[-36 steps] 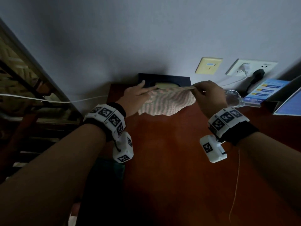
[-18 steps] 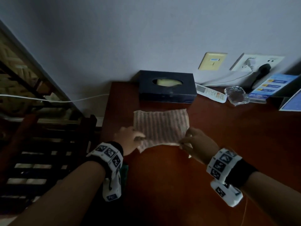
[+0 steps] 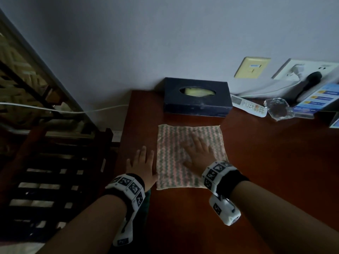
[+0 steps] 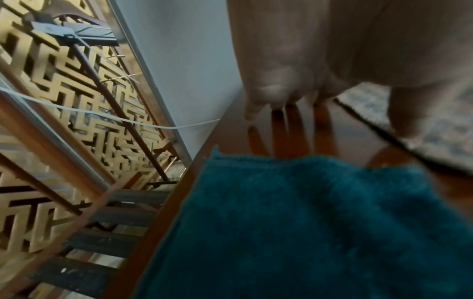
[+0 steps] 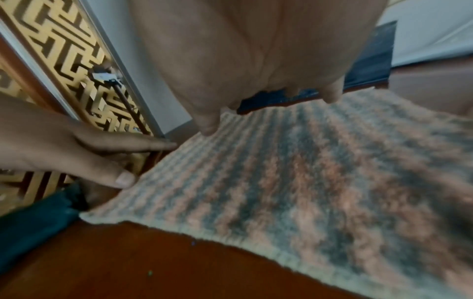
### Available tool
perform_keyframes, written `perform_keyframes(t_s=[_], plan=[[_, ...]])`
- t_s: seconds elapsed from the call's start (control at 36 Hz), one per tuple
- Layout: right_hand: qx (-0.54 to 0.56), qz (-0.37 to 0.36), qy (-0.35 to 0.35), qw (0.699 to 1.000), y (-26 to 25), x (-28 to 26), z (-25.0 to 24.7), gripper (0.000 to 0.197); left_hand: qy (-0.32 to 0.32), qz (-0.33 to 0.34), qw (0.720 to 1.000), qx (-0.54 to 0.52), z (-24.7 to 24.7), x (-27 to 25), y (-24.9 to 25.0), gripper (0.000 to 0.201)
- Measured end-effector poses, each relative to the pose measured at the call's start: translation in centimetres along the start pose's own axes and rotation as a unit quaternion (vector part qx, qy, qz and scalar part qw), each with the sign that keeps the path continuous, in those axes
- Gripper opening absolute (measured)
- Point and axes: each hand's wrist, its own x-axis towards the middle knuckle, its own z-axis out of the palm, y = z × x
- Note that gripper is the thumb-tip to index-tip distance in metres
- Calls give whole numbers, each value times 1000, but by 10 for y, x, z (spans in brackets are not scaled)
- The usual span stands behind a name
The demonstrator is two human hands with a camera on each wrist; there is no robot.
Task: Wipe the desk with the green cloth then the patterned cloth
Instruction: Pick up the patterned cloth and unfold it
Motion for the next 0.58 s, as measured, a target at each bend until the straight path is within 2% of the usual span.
perform_keyframes(t_s=[0.19, 0.33, 0.44, 0.53, 0.58], plan=[[-77, -8, -56, 995, -9, 25, 21, 76, -4, 22, 1000, -8, 6, 4, -6, 88], [-62, 9, -55, 997, -9, 37, 24, 80, 4, 19, 999, -27, 3, 2, -6, 82], [-36, 19, -56, 998, -12, 47, 15, 80, 74, 26, 995, -56, -9, 3, 2, 73], [-36, 20, -55, 998, -13, 51, 10, 82, 125, 85, 985, -83, -18, 10, 16, 68], [-38, 25, -52, 998, -14, 52, 9, 85, 137, 124, 976, -114, -21, 19, 28, 65]])
